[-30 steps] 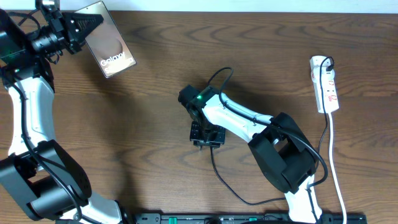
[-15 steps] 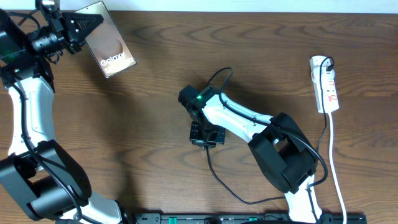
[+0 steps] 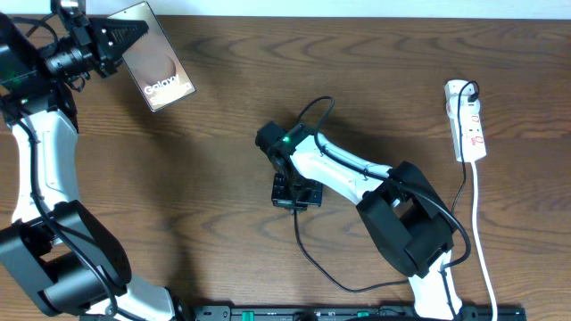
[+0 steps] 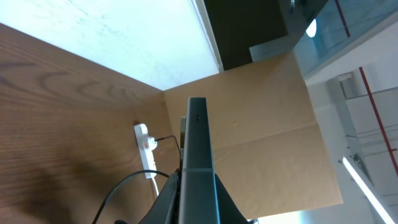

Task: Plug charger to phone and switch on socket
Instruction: 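Close the right gripper on the USB-C plug, then lift the plug with the right gripper toward the phone's bottom port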

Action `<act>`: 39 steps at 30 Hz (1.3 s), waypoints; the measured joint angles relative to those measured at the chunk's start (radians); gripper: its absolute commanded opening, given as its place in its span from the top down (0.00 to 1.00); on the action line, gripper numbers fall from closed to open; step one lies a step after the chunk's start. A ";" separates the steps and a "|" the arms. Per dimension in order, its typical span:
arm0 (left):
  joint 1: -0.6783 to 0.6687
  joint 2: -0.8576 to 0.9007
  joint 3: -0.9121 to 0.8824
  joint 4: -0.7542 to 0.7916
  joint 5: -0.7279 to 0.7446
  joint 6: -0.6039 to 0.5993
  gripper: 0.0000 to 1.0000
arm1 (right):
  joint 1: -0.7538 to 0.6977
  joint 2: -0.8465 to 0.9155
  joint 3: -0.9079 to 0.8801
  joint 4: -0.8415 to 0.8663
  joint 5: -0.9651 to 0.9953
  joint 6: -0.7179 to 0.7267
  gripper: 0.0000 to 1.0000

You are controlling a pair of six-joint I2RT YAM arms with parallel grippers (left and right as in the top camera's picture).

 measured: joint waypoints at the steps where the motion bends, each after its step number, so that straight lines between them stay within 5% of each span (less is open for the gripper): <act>1: 0.000 0.000 0.000 0.000 0.000 0.000 0.93 | 0.000 -0.001 0.000 0.007 -0.005 -0.002 0.99; 11: 0.000 0.000 0.000 0.000 0.000 0.000 0.93 | -0.065 0.000 0.001 0.185 -0.247 -0.203 0.99; 28: 0.000 0.000 0.000 0.000 0.000 0.000 0.93 | -0.160 0.000 0.033 0.392 -1.080 -0.947 0.99; 39: 0.000 0.000 0.000 0.000 0.000 0.000 0.93 | -0.160 0.000 0.033 0.580 -1.312 -1.026 0.99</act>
